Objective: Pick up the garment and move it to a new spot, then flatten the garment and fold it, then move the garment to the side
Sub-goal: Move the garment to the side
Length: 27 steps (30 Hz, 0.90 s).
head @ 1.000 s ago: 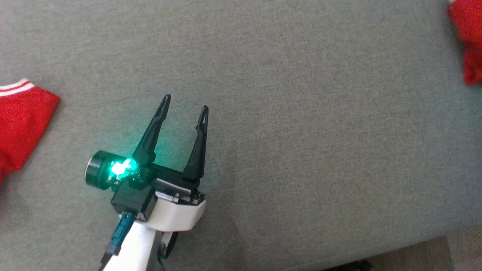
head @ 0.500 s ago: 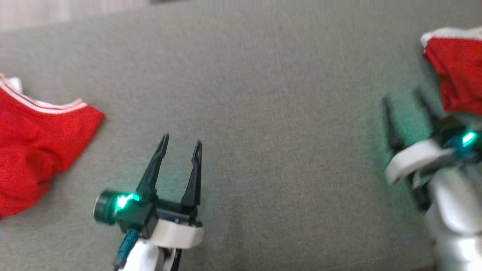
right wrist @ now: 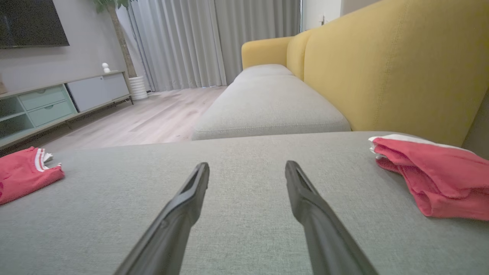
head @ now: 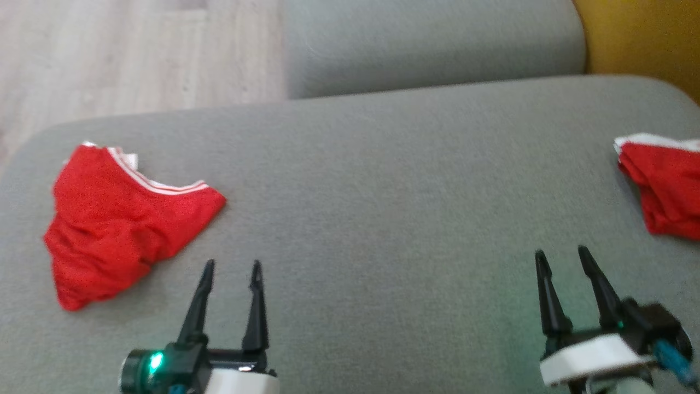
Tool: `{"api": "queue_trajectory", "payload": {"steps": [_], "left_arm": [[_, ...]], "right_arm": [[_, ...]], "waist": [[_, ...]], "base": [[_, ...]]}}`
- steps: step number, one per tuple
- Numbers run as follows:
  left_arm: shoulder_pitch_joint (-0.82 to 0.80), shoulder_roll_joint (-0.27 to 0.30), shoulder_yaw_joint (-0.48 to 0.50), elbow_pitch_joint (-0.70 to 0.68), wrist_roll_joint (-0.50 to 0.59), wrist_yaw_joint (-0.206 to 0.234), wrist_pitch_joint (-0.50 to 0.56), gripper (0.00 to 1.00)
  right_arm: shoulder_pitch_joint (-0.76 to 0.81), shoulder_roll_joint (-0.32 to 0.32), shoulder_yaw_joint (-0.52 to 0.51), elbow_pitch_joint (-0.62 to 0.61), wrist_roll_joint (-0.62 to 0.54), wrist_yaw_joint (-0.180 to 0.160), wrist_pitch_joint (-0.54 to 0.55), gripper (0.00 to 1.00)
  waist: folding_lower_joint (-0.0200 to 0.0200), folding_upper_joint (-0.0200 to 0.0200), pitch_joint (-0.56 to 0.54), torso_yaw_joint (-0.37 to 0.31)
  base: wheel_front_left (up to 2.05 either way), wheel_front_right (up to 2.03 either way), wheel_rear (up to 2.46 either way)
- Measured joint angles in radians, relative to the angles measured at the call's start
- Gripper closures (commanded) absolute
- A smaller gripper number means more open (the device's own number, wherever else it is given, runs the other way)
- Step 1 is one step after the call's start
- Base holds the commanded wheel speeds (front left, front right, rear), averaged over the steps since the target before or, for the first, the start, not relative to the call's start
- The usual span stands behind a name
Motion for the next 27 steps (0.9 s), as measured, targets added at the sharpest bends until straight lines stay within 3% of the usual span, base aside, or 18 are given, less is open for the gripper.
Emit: {"api": "queue_trajectory", "payload": {"steps": [4, 8, 27], "left_arm": [[0.042, 0.0, 0.03, -0.047, 0.0, 0.026, 0.0, 0.0], [0.092, 0.0, 0.032, -0.056, 0.0, 0.026, 0.0, 0.0], [0.113, 0.0, 0.032, -0.046, 0.002, 0.006, 0.0, 0.0]], "right_arm": [[0.091, 0.032, -0.033, -0.075, -0.014, 0.0, 0.0, 0.0], [0.146, 0.037, -0.039, -0.099, -0.014, 0.0, 0.0, 0.0], [0.167, 0.056, -0.044, -0.112, -0.011, 0.0, 0.0, 0.0]], "waist": [[0.0001, 0.0, -0.04, 0.032], [0.0002, 0.0, -0.065, 0.048], [0.0003, 0.0, -0.089, 0.052]], "base": [[0.0, 0.0, 0.0], [0.0, 0.0, 0.0], [0.0, 0.0, 0.0]]}}
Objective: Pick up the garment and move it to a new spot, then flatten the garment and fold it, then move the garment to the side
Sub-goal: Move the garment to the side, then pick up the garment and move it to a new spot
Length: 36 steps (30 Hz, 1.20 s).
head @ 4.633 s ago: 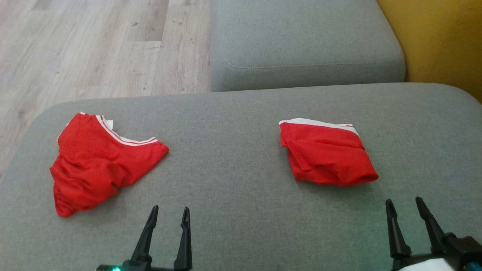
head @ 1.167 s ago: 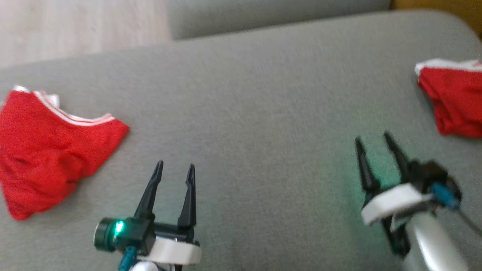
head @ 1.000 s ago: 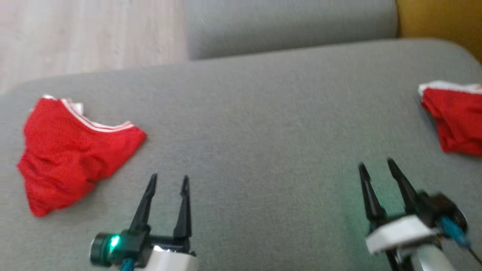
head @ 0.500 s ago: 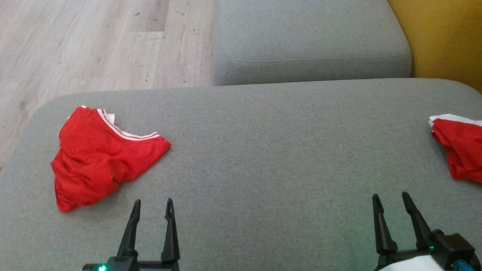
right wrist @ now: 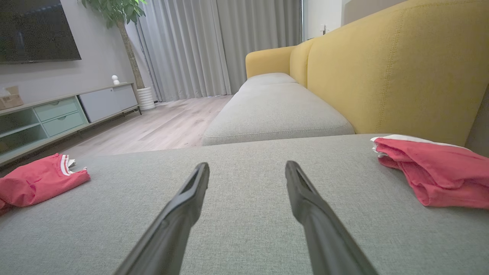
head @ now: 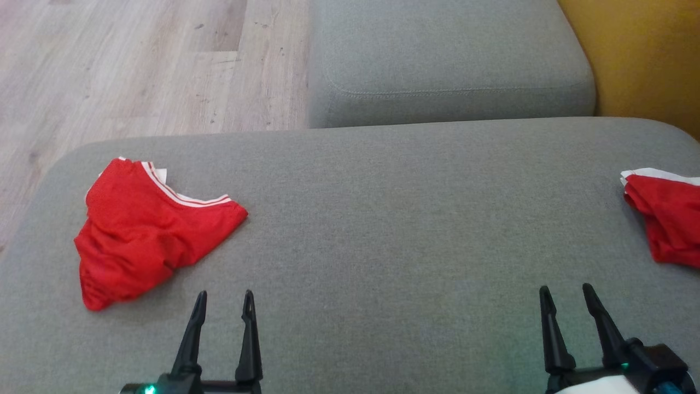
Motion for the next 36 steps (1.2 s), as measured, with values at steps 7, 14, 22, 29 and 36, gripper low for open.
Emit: {"api": "queue_trajectory", "payload": {"steps": [7, 14, 22, 29, 36], "left_arm": [[0.0, 0.0, 0.0, 0.007, 0.002, -0.001, 0.0, 0.0], [0.0, 0.0, 0.0, 0.014, 0.002, -0.009, 0.0, 0.0], [0.0, 0.0, 0.006, 0.018, 0.009, -0.016, 0.0, 0.0], [-0.003, 0.0, 0.013, 0.012, 0.015, -0.008, 0.0, 0.0], [-0.006, 0.0, 0.025, -0.003, 0.016, -0.008, 0.0, 0.0]], "right_arm": [[0.0, 0.002, -0.002, 0.0, 0.0, 0.0, 0.0, 0.0], [0.003, 0.003, 0.001, 0.001, 0.001, 0.0, 0.0, 0.0], [0.022, 0.004, 0.005, 0.001, 0.007, 0.0, 0.0, 0.0], [0.021, 0.005, 0.031, 0.001, 0.007, 0.0, 0.0, 0.0], [0.013, 0.006, 0.055, 0.001, 0.007, 0.0, 0.0, 0.0]], "waist": [[0.0, 0.0, -0.003, 0.001], [0.0, 0.0, -0.005, 0.009], [0.0, 0.0, -0.004, 0.047], [0.0, 0.0, 0.005, 0.132], [0.0, 0.0, 0.02, 0.25]], "base": [[0.0, 0.0, 0.0], [0.0, 0.0, 0.0], [0.0, 0.0, 0.0], [0.0, 0.0, 0.0], [0.0, 0.0, 0.0]]}}
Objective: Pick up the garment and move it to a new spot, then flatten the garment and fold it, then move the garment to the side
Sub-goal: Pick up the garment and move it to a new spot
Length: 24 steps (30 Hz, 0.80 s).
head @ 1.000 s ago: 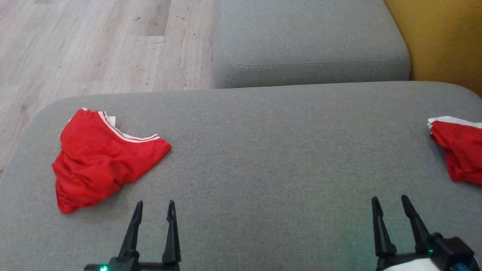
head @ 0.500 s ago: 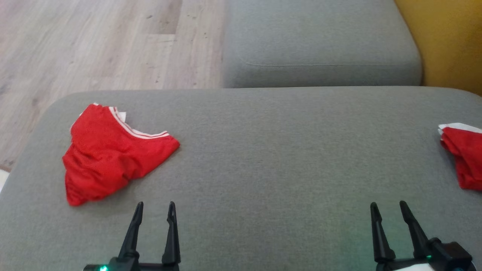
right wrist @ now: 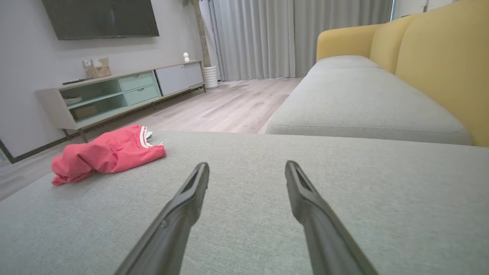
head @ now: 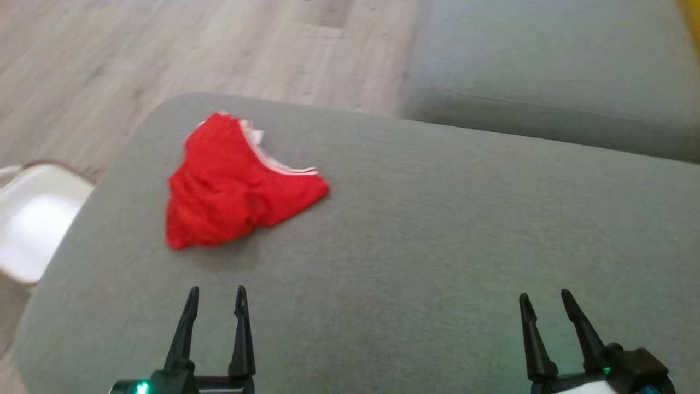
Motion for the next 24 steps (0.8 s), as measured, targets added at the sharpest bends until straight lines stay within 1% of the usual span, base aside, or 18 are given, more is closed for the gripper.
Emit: {"api": "queue_trajectory", "payload": {"steps": [5, 8, 12, 14, 18, 21, 23, 24], "left_arm": [[-0.003, 0.0, 0.008, -0.007, 0.0, 0.0, 0.0, 0.0], [-0.004, 0.0, 0.014, -0.013, 0.0, 0.001, 0.0, 0.0], [-0.012, 0.0, 0.027, -0.018, 0.001, -0.002, 0.0, 0.0], [-0.042, 0.002, 0.04, -0.018, 0.017, -0.019, 0.0, 0.0], [-0.184, 0.018, 0.079, -0.04, 0.047, -0.06, 0.0, 0.0], [-0.35, 0.037, 0.115, -0.061, 0.054, -0.088, 0.0, 0.0], [-0.464, 0.05, 0.126, -0.05, 0.056, -0.112, -0.001, 0.0], [-0.464, 0.05, 0.126, -0.05, 0.056, -0.112, -0.001, 0.0]], "right_arm": [[-0.025, 0.0, 0.007, 0.002, 0.0, 0.0, 0.0, 0.0], [-0.03, 0.0, 0.007, 0.005, 0.0, 0.0, 0.0, 0.0], [-0.035, -0.001, 0.007, 0.006, 0.0, 0.0, 0.0, 0.0], [-0.035, -0.003, 0.008, 0.007, -0.003, 0.0, 0.0, 0.0], [-0.039, -0.025, 0.015, 0.008, -0.016, 0.0, 0.0, 0.0], [-0.074, -0.066, 0.019, 0.006, -0.027, 0.0, 0.0, 0.0], [-0.114, -0.091, 0.024, 0.006, -0.028, 0.0, 0.0, 0.0], [-0.114, -0.091, 0.024, 0.006, -0.028, 0.0, 0.0, 0.0]], "waist": [[0.0, 0.0, 0.018, 0.079], [0.0, 0.0, 0.03, 0.114], [0.0, 0.0, 0.053, 0.136], [0.0, 0.0, 0.069, 0.139], [0.0, 0.0, 0.11, 0.138], [0.0, 0.0, 0.163, 0.131], [0.0005, 0.0, 0.202, 0.124], [0.0005, 0.0, 0.202, 0.124]], "base": [[0.0, 0.0, 0.0], [0.0, 0.0, 0.0], [0.0, 0.0, 0.0], [0.0, 0.0, 0.0], [0.0, 0.0, 0.0], [0.0, 0.0, 0.0], [0.0, 0.0, 0.0], [0.0, 0.0, 0.0]]}}
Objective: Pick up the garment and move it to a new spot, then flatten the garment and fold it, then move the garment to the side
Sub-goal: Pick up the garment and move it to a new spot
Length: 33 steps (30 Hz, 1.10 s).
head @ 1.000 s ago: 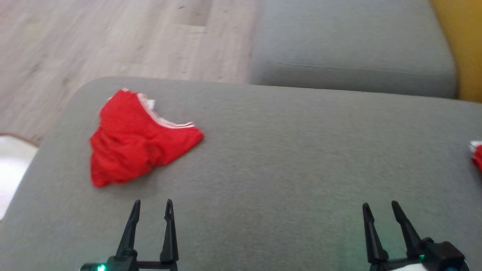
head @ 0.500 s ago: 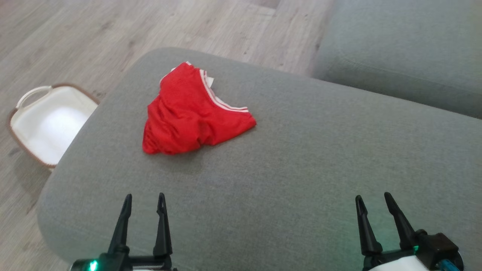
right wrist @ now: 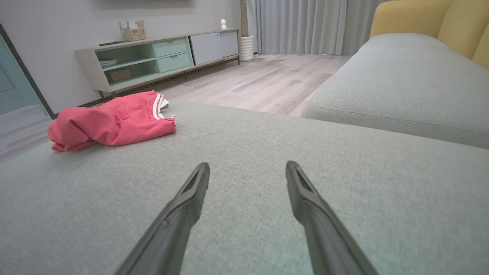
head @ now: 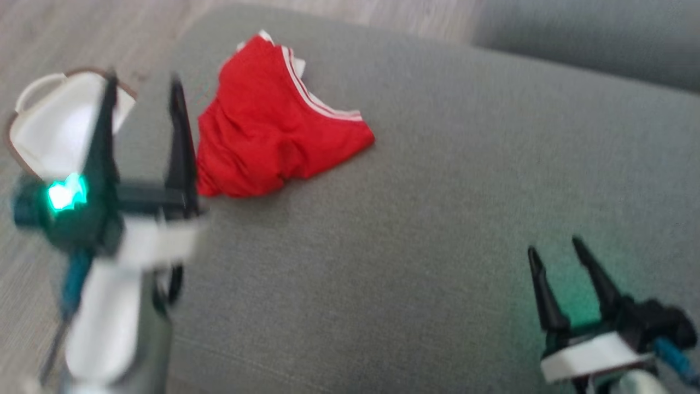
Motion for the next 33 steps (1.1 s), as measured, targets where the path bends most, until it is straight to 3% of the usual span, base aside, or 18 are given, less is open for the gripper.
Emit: {"api": "queue_trajectory", "payload": {"steps": [2, 6, 13, 17, 21, 25, 26, 27, 33], "left_arm": [[-0.158, 0.025, 0.004, 0.084, 0.015, -0.03, 0.0, 0.0], [-0.388, 0.043, 0.008, 0.284, 0.013, -0.048, 0.026, 0.0], [-0.797, 0.03, 0.005, 0.688, -0.046, -0.093, 0.253, 0.0], [-0.876, 0.014, 0.019, 0.929, -0.11, -0.109, 0.378, 0.0], [-0.874, 0.025, 0.036, 1.131, -0.127, -0.098, 0.474, 0.0], [-0.888, 0.053, 0.067, 1.205, -0.158, -0.089, 0.49, 0.0], [-0.899, 0.064, 0.067, 1.211, -0.157, -0.09, 0.495, 0.42], [-0.907, 0.074, 0.066, 1.215, -0.157, -0.09, 0.494, 1.0], [-0.903, 0.096, 0.037, 1.22, -0.152, -0.11, 0.359, 1.0]], "right_arm": [[-0.058, -0.034, 0.009, -0.009, -0.015, 0.0, 0.0, 0.0], [-0.113, -0.095, 0.022, -0.017, -0.025, 0.0, 0.0, 0.0], [-0.22, -0.201, 0.03, -0.061, -0.047, 0.0, 0.0, 0.0], [-0.263, -0.24, 0.056, -0.105, -0.05, 0.0, -0.006, 0.0], [-0.305, -0.264, 0.066, -0.135, -0.052, 0.0, -0.006, 0.0], [-0.343, -0.264, 0.069, -0.145, -0.052, 0.0, -0.006, 0.0], [-0.348, -0.264, 0.068, -0.145, -0.052, 0.0, -0.006, 0.0], [-0.351, -0.261, 0.066, -0.146, -0.052, 0.0, -0.006, 0.0], [-0.351, -0.23, 0.05, -0.127, -0.052, 0.0, -0.006, 0.0]], "waist": [[-0.0002, 0.0, 0.062, -0.014], [-0.0001, 0.0, 0.151, -0.034], [0.0, 0.0, 0.309, -0.065], [-0.0003, 0.0, 0.374, -0.096], [-0.0004, 0.0, 0.414, -0.142], [-0.0006, 0.0, 0.438, -0.187], [-0.0006, 0.0, 0.442, -0.197], [-0.0006, 0.0, 0.446, -0.204], [-0.0004, -0.0001, 0.428, -0.221]], "base": [[0.0, 0.0, 0.0], [0.0, 0.0, 0.0], [0.0, 0.0, 0.0], [0.0, 0.0, 0.0], [0.0, 0.0, 0.0], [0.0, 0.0, 0.0], [0.0, 0.0, 0.0], [0.0, 0.0, 0.0], [0.0, 0.0, 0.0]]}}
